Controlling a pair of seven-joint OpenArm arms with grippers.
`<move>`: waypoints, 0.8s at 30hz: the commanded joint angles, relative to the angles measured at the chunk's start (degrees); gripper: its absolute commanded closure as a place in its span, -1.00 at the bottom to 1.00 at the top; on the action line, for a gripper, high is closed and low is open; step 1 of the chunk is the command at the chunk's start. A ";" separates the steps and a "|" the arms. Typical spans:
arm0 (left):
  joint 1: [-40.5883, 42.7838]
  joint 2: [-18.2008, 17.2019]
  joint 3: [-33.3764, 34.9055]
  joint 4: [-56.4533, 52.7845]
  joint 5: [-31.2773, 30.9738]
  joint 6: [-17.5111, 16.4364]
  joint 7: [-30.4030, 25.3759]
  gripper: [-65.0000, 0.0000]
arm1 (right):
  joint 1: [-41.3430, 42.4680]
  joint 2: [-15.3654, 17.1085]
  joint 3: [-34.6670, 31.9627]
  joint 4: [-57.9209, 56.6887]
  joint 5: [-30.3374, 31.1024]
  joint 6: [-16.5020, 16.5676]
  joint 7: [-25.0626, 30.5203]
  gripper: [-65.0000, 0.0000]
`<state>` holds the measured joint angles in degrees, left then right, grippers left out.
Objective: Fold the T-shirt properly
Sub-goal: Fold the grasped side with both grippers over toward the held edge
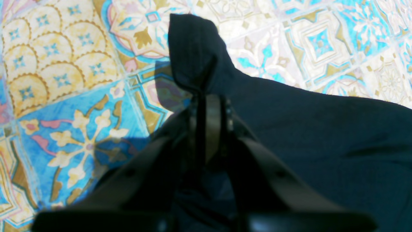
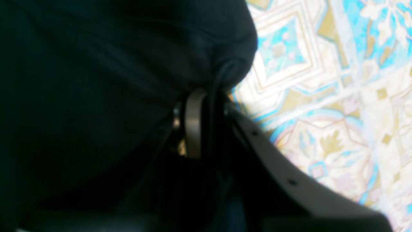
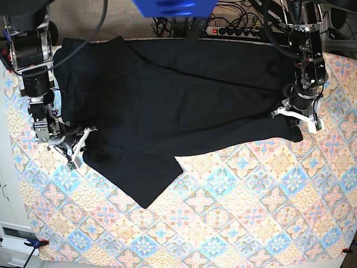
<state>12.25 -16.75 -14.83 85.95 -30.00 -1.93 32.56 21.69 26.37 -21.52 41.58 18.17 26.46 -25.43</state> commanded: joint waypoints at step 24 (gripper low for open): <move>11.88 -0.79 -8.16 13.96 -0.02 -0.40 -1.30 1.00 | -25.34 2.42 25.96 35.82 -0.55 -0.22 -6.97 0.81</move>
<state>23.90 -16.67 -22.26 98.83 -30.41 -2.92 32.80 -4.54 27.53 3.75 76.53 17.67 26.72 -33.54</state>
